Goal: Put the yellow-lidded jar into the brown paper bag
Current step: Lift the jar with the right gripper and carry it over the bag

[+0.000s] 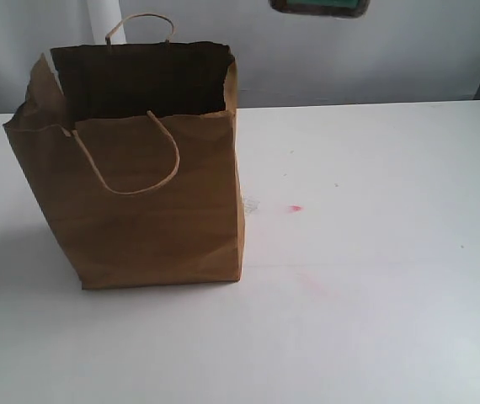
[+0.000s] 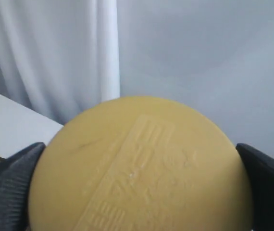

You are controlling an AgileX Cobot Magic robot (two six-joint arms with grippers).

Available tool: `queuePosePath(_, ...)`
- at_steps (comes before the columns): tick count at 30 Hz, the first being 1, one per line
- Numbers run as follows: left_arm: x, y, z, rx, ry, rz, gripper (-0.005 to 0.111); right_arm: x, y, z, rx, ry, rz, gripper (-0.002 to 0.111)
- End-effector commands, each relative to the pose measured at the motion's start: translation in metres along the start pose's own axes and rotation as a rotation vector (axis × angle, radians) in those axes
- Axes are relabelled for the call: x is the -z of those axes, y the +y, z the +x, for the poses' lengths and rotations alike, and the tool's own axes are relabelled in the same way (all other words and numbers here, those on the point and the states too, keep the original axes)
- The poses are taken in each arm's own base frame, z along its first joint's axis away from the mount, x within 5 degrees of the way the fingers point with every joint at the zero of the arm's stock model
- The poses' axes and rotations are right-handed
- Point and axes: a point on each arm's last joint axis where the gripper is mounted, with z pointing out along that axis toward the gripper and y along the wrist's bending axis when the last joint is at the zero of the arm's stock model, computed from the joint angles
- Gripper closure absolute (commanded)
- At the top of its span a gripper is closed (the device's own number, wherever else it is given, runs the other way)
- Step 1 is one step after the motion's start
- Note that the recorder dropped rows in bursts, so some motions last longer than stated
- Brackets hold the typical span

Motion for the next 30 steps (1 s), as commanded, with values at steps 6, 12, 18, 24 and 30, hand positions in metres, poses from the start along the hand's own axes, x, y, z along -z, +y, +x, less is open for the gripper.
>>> queuePosePath(6,0.000,0.000,-0.001,0.007,-0.007,0.005,0.106,0.000,0.087,-0.024,0.035,-0.238,-0.205,0.108)
queuePosePath(12,0.000,0.000,-0.001,0.007,-0.007,0.005,0.106,-0.028,0.127,-0.009,0.085,-0.211,-0.275,0.108)
queuePosePath(18,0.000,0.000,-0.001,0.007,-0.007,0.005,0.106,-0.074,0.140,0.019,0.106,-0.110,-0.284,0.108)
queuePosePath(24,0.000,0.000,-0.001,0.007,-0.007,0.005,0.106,-0.111,0.146,0.048,0.111,-0.010,-0.289,0.108)
queuePosePath(30,0.000,0.000,-0.001,0.007,-0.007,0.005,0.106,-0.132,0.149,0.073,0.129,0.111,-0.298,0.108)
